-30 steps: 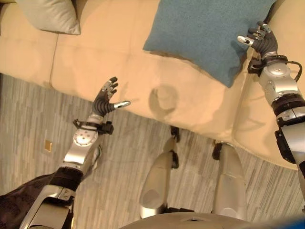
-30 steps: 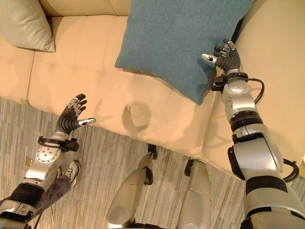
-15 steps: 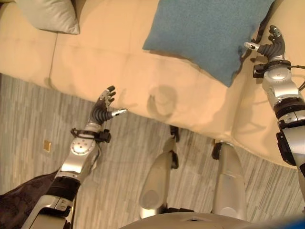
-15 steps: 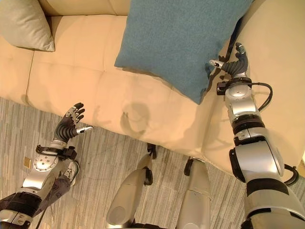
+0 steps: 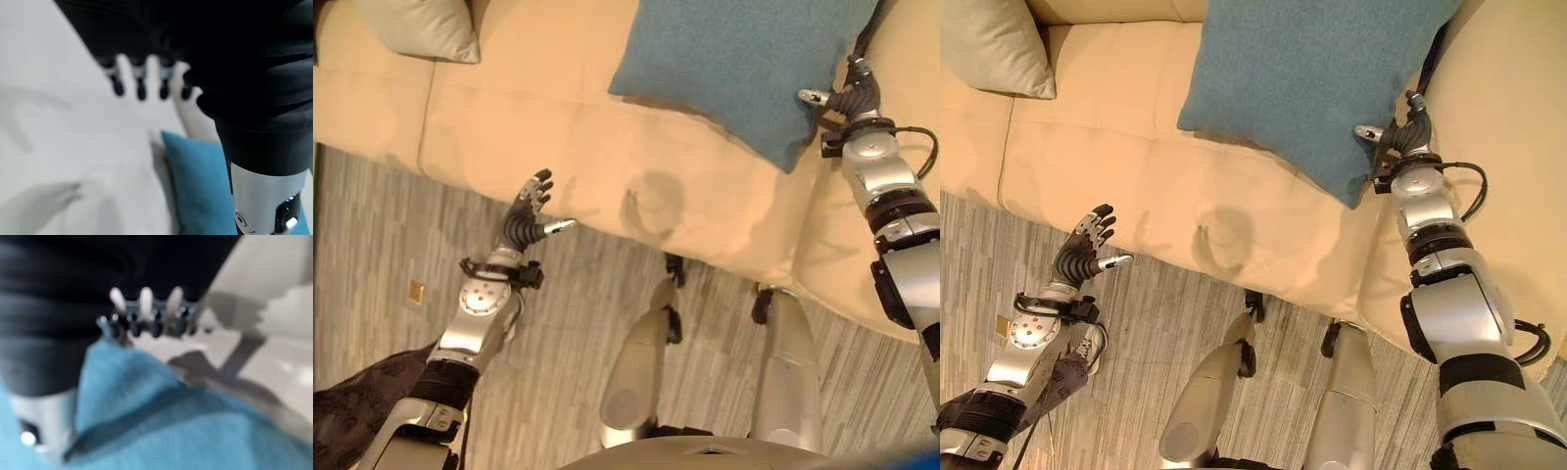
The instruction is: Pick up all the scattered cushions and arrange them neatly on the sofa.
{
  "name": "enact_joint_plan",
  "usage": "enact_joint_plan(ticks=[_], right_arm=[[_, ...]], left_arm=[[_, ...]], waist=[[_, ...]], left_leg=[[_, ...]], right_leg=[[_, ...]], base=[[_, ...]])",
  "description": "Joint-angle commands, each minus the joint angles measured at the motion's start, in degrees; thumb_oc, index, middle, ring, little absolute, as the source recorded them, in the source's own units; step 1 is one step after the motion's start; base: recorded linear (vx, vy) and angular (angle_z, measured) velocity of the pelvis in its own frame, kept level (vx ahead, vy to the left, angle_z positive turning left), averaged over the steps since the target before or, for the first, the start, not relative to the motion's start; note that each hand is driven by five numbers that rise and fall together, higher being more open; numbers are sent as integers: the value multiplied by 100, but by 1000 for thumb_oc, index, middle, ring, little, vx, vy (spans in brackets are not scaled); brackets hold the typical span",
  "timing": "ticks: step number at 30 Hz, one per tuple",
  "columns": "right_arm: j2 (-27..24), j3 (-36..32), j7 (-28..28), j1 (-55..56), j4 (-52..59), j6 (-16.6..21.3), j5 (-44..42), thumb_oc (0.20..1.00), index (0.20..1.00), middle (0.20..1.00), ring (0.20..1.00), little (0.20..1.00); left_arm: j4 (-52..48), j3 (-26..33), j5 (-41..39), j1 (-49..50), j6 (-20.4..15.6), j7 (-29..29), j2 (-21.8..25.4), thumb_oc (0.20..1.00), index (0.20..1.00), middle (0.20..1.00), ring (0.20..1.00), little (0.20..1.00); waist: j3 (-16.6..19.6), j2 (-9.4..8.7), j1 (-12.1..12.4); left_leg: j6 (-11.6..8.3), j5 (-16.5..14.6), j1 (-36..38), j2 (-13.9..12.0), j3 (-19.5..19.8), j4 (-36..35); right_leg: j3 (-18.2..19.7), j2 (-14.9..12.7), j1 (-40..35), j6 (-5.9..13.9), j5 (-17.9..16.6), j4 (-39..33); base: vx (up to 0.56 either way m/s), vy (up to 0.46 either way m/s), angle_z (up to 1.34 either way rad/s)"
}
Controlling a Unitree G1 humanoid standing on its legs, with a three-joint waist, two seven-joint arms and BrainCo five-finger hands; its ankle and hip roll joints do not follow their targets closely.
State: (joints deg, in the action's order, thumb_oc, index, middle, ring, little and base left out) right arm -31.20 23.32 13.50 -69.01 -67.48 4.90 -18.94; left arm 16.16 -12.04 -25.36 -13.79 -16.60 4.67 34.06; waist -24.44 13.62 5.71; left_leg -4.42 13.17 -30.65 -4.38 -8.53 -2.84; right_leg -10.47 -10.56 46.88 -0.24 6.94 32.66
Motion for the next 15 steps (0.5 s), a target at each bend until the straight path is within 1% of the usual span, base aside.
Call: enact_joint_plan(ticks=[1, 6, 7, 8, 11, 15], right_arm=[[165, 292, -47, -653, -280, 138, -142, 1000, 1000, 1000, 1000, 1000], [405, 434, -120, -966, -588, 75, -308, 1000, 1000, 1000, 1000, 1000], [446, 488, -129, -1019, -589, 69, -293, 278, 278, 278, 278, 278], [444, 488, -130, -1022, -590, 69, -293, 200, 200, 200, 200, 200], [499, 632, -92, -1043, -373, 125, -219, 200, 200, 200, 200, 200], [434, 626, 89, -969, 27, 184, -88, 200, 200, 200, 200, 200]], left_arm=[[107, 17, 183, -940, -195, 370, 151, 1000, 1000, 1000, 1000, 1000], [316, -205, 29, -1292, -217, 473, -16, 1000, 1000, 1000, 1000, 1000], [348, -248, 21, -1357, -211, 485, -28, 1000, 1000, 1000, 1000, 1000], [352, -250, 20, -1362, -212, 485, -29, 1000, 1000, 1000, 1000, 1000], [390, -256, -3, -1407, -189, 520, -66, 1000, 1000, 1000, 1000, 1000], [552, -299, 17, -1489, -154, 576, -109, 1000, 1000, 1000, 1000, 1000]], waist=[[-197, -172, 101], [-176, -158, 177], [-176, -158, 193], [-176, -159, 195], [-146, -166, 208], [-129, -234, 146]], left_leg=[[-265, -912, 356, 6, 43, 354], [-248, -928, 259, 49, 95, 385], [-238, -940, 235, 60, 103, 415], [-238, -941, 230, 61, 101, 419], [-213, -979, 203, 90, 102, 497], [-232, -937, 250, 76, 117, 407]], right_leg=[[-41, 39, -542, 733, -705, -1612], [-16, 36, -406, 737, -688, -1549], [-7, 33, -383, 738, -688, -1526], [-6, 32, -377, 738, -687, -1522], [15, 26, -363, 729, -659, -1451], [-8, 48, -415, 729, -674, -1515]], base=[[0, 0, 0], [6, -19, 7], [0, 0, 0], [0, 0, 0], [26, 5, 0], [8, -2, -1]])
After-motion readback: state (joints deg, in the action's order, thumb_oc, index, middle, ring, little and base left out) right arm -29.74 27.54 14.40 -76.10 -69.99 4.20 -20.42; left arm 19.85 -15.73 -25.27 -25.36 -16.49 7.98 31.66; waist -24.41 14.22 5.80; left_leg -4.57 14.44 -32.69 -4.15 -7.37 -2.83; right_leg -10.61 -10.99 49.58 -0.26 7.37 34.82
